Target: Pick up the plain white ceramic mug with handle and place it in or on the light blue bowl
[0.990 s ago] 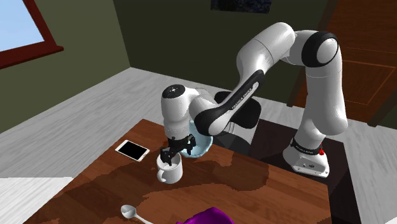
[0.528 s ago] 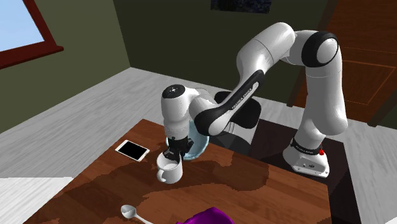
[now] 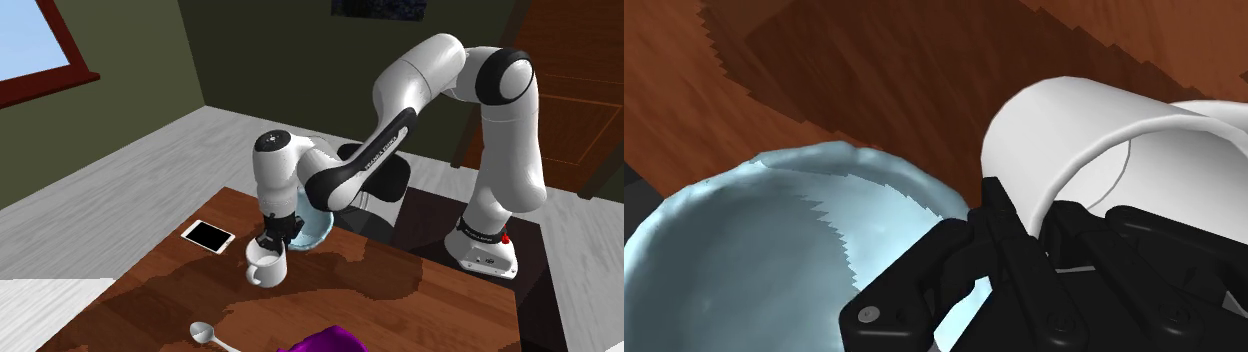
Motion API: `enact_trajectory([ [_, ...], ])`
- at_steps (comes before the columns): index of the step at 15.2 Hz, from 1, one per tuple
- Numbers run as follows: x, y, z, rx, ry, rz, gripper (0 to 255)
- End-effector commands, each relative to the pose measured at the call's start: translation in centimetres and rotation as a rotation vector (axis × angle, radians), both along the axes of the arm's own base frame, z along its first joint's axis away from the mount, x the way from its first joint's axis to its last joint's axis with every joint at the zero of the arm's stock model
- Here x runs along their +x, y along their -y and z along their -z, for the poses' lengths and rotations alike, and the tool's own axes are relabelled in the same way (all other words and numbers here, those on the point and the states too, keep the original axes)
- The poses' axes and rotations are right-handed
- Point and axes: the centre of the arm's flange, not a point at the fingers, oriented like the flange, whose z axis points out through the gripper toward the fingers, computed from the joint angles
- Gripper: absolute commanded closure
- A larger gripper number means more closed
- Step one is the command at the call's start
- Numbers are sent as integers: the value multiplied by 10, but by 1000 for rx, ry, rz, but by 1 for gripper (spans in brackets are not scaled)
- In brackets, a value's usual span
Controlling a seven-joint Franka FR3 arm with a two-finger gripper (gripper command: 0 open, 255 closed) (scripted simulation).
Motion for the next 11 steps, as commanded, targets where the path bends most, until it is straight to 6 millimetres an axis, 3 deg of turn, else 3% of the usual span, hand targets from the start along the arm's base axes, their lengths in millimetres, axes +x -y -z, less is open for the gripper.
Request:
enact_trajectory([
  [1, 0, 0, -9, 0, 0, 0, 255],
  [11, 0, 0, -62, 0, 0, 0, 255],
])
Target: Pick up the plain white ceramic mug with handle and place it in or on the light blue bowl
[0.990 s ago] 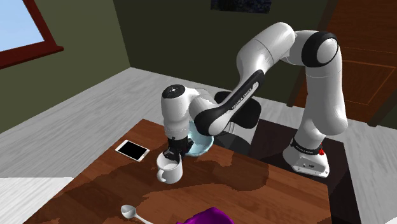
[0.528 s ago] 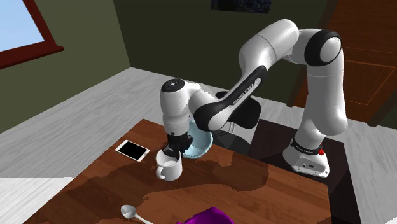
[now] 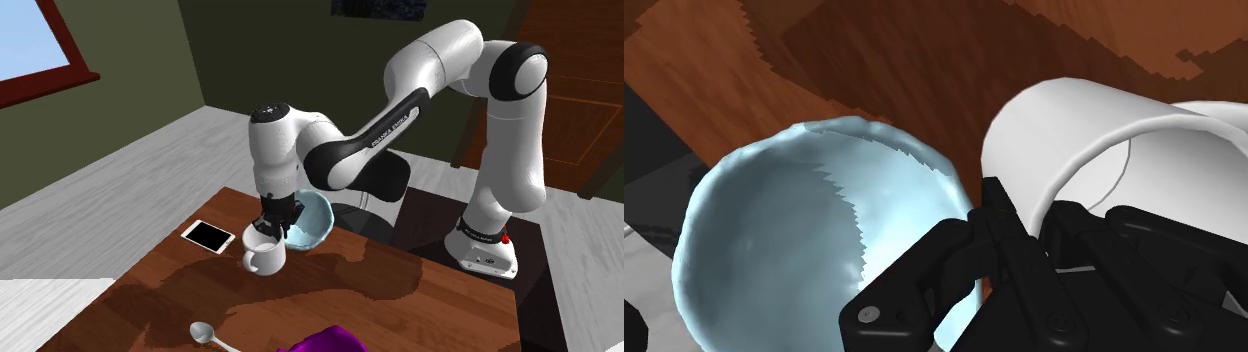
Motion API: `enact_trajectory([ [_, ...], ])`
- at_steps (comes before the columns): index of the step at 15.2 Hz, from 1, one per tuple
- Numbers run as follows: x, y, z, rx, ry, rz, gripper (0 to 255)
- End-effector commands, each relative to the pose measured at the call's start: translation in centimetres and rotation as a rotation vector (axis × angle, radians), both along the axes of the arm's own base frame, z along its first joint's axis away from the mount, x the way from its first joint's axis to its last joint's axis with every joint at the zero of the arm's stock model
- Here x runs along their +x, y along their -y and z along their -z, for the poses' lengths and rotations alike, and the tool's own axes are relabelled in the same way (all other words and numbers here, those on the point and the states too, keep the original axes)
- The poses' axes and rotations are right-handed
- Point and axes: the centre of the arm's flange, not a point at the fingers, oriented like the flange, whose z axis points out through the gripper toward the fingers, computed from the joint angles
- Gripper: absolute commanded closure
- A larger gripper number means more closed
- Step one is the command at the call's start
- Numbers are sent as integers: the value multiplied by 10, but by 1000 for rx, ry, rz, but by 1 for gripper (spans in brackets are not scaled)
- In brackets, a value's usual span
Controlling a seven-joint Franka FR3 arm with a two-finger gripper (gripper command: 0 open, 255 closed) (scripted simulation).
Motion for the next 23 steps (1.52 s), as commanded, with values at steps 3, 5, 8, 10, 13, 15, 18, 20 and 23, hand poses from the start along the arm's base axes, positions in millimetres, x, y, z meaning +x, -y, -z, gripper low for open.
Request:
enact_trajectory([
  [3, 1, 0, -21, 0, 0, 0, 255],
  [5, 1, 0, -32, 0, 0, 0, 255],
  [8, 1, 0, -48, 0, 0, 0, 255],
  [10, 1, 0, -58, 0, 0, 0, 255],
  [13, 1, 0, -74, 0, 0, 0, 255],
  [15, 1, 0, -84, 0, 0, 0, 255],
  [18, 1, 0, -100, 0, 0, 0, 255],
  [20, 1, 0, -108, 0, 0, 0, 255],
  [23, 1, 39, -114, 0, 0, 0, 255],
])
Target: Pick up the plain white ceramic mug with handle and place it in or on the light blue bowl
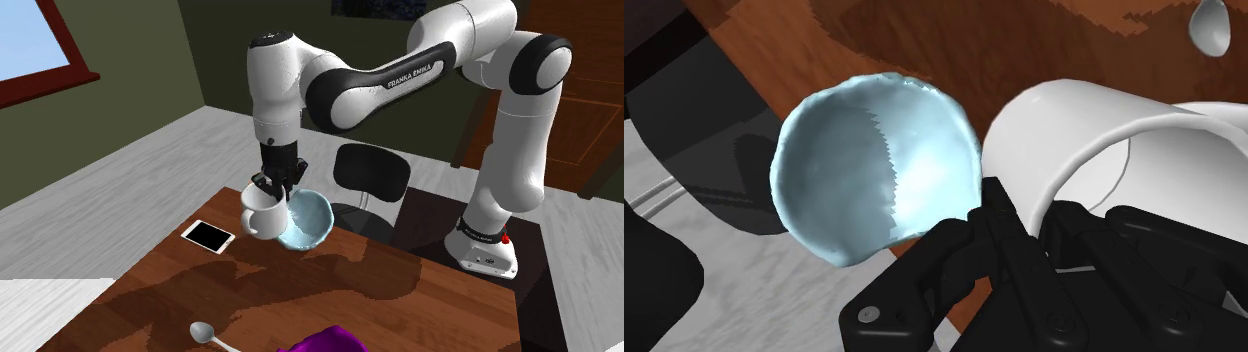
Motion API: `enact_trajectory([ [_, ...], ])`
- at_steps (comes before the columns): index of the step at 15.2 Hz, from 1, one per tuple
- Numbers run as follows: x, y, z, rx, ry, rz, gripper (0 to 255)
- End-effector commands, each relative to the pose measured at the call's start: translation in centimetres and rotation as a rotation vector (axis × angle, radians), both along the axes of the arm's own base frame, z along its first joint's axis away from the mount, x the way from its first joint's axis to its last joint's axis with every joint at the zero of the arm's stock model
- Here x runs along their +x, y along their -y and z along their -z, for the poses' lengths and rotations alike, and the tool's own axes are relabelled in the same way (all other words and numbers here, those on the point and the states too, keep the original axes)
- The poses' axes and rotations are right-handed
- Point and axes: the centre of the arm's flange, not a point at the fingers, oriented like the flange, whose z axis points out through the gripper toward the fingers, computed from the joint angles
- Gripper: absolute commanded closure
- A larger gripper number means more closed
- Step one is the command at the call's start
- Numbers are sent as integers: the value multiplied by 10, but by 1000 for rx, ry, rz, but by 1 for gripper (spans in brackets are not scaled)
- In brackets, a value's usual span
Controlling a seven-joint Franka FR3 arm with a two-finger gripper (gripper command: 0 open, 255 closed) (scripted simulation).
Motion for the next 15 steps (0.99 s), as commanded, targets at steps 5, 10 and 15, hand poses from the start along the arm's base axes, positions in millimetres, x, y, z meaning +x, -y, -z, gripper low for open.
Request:
enact_trajectory([
  [5, 0, 78, -12, 1, 0, 0, 255],
  [10, 1, 139, -21, 1, 0, 0, 255],
  [15, 1, 139, 5, 1, 0, 0, 255],
])
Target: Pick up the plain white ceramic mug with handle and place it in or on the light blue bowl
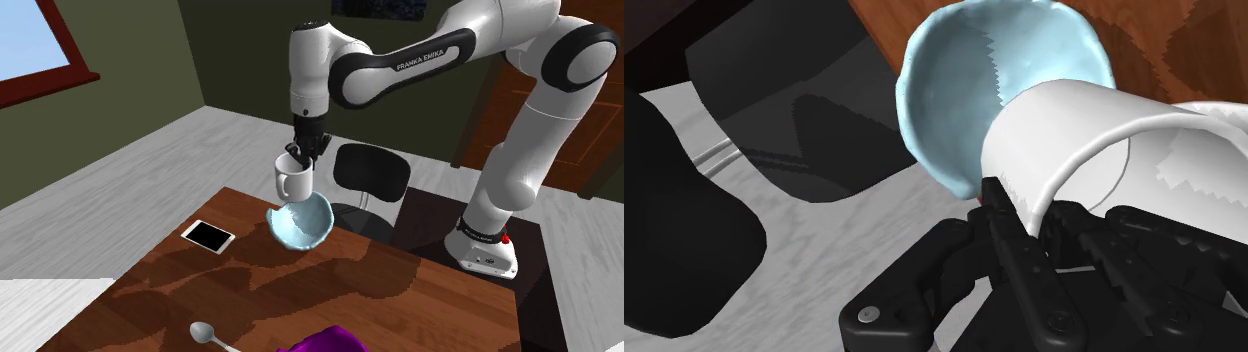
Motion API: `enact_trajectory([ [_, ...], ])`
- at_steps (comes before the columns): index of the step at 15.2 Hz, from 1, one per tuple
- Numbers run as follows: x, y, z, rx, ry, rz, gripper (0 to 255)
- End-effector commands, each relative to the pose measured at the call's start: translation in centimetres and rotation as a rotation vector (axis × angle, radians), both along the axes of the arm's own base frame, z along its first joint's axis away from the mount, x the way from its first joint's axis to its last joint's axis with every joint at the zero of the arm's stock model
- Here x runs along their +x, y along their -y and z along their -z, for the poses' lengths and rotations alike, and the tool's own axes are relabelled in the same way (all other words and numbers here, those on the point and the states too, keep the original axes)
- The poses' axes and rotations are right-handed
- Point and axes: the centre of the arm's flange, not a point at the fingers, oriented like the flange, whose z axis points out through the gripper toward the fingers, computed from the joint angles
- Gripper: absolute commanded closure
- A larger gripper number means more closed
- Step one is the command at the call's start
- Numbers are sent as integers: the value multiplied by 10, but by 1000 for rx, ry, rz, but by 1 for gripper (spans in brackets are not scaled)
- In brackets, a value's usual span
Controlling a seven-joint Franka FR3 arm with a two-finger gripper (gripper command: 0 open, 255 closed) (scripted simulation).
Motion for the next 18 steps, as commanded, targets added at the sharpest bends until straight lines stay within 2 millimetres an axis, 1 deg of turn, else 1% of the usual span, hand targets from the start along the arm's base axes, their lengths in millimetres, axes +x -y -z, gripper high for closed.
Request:
enact_trajectory([
  [1, 0, 1, 10, 0, 1, 0, 255],
  [13, 0, 1, 73, 0, 1, 0, 255],
  [18, 0, 1, 73, 0, 1, 0, 255],
])
